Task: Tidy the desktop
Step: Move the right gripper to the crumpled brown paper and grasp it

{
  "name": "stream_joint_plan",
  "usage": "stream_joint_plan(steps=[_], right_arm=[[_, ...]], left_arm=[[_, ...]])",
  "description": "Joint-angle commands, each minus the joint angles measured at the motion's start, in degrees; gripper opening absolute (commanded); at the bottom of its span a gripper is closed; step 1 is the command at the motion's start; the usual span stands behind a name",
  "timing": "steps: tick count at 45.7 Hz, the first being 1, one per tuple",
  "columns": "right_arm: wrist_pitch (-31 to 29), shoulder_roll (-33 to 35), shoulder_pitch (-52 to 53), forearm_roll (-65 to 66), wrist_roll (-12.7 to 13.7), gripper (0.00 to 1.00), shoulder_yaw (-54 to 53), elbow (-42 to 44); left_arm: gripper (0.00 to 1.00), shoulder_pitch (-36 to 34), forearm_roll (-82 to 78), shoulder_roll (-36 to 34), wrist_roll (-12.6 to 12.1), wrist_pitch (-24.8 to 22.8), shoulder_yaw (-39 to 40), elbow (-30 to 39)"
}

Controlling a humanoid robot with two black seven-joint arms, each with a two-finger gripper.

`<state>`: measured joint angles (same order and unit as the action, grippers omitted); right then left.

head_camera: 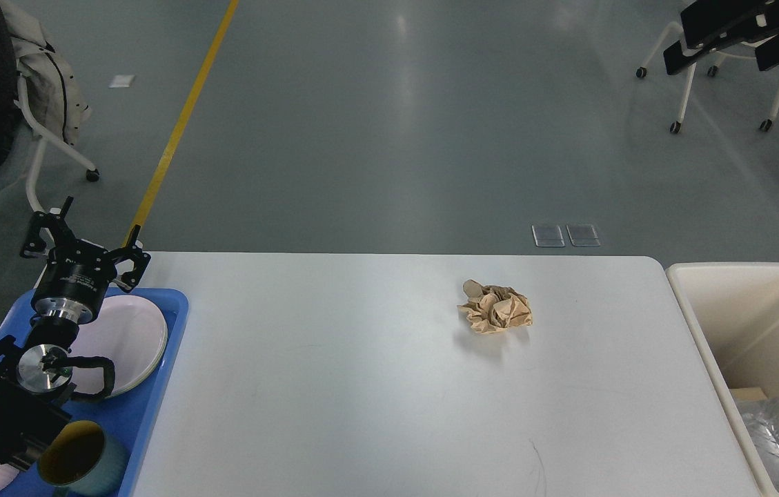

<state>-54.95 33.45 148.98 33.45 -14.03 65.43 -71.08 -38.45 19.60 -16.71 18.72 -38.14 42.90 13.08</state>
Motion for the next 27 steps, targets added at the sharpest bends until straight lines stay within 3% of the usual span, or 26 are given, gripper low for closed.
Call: stream_joint_plan(steps=[1,5,8,12,16,21,27], right_arm=[[3.2,-1.8,-5.6,-2.9,0.6,1.00,-0.2,-0.8],[13.5,-5.2,-15.2,-5.1,0.9,1.00,0.3,0.3],[24.8,-11.0,-26.8,-8.0,1.3,1.00,0.8,3.1],[33.1,-17.3,-40.0,-14.5,2.3,1.00,1.0,8.7],[37.8,-23.6,-52.8,-20.4,4.7,1.00,1.1,17.5],[41.9,-27.6,-65.8,-22.5,5.3,1.00,-0.6,28.6],[43.6,-28.2,-72.3,-22.4,6.5,1.00,-8.6,32.1]], left_arm=[[1.00,0.0,0.0,0.0,0.0,0.0,0.0,0.0],[1.00,0.0,0.0,0.0,0.0,0.0,0.0,0.0],[1.00,0.0,0.0,0.0,0.0,0.0,0.0,0.0],[1.00,0.0,0.0,-0.1,0.0,0.0,0.0,0.0],[1.00,0.0,0.0,0.0,0.0,0.0,0.0,0.0],[1.00,-0.1,0.0,0.0,0.0,0.0,0.0,0.0],[1.00,-0.1,0.0,-0.1,0.0,0.0,0.0,0.0]])
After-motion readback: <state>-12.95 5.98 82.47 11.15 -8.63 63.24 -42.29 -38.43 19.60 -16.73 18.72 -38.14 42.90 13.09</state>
